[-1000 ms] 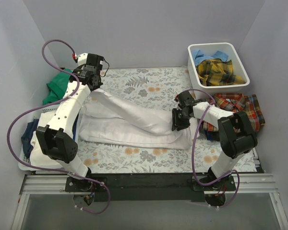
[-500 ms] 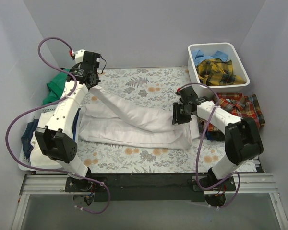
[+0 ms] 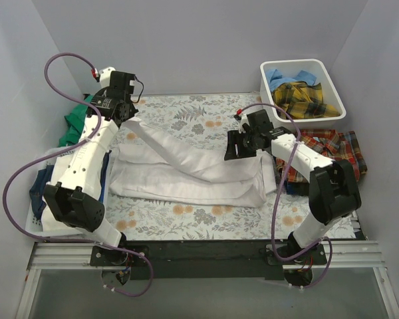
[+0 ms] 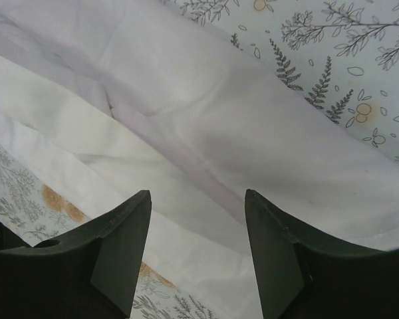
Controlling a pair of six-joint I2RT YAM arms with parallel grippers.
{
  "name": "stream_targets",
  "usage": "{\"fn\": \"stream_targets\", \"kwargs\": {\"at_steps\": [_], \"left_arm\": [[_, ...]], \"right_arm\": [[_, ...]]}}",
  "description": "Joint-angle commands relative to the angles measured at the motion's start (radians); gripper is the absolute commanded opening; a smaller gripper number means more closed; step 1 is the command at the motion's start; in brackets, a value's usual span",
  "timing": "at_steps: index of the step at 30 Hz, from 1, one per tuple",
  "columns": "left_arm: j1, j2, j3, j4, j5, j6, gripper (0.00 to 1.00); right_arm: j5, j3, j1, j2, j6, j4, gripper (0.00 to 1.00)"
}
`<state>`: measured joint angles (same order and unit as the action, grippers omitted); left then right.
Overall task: Fold and stack the long sleeve shirts
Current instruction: Fold the shirt
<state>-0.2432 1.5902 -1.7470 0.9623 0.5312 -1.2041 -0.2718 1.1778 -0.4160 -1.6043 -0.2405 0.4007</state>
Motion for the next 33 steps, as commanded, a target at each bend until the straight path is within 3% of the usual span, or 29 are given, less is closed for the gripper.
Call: {"fn": "stream_targets", "kwargs": {"at_steps": [1, 21, 24, 31, 33], "left_arm": [[0.005, -0.082, -0.043, 0.013, 0.004, -0.002, 0.00], [0.007, -0.087, -0.052, 0.033, -0.023, -0.006, 0.00], [0.005, -0.088, -0.062, 0.035, -0.022, -0.003, 0.00], [0.007, -0.085, -0.095, 0.024, -0.042, 0.001, 0.00], [0.005, -0.075, -0.118, 0.026, -0.046, 0.003, 0.00]], "right_arm": [[-0.064, 0.019, 0.003, -0.071, 0.063, -0.013, 0.68], [-0.313, -0.093, 0.002, -0.101, 0.161, -0.112, 0.66], [-0.322, -0.086, 0.003, -0.097, 0.158, -0.097, 0.56], [-0.331, -0.080, 0.002, -0.020, 0.136, -0.083, 0.02], [-0.333, -0.075, 0.003, 0.004, 0.136, -0.068, 0.01]]}}
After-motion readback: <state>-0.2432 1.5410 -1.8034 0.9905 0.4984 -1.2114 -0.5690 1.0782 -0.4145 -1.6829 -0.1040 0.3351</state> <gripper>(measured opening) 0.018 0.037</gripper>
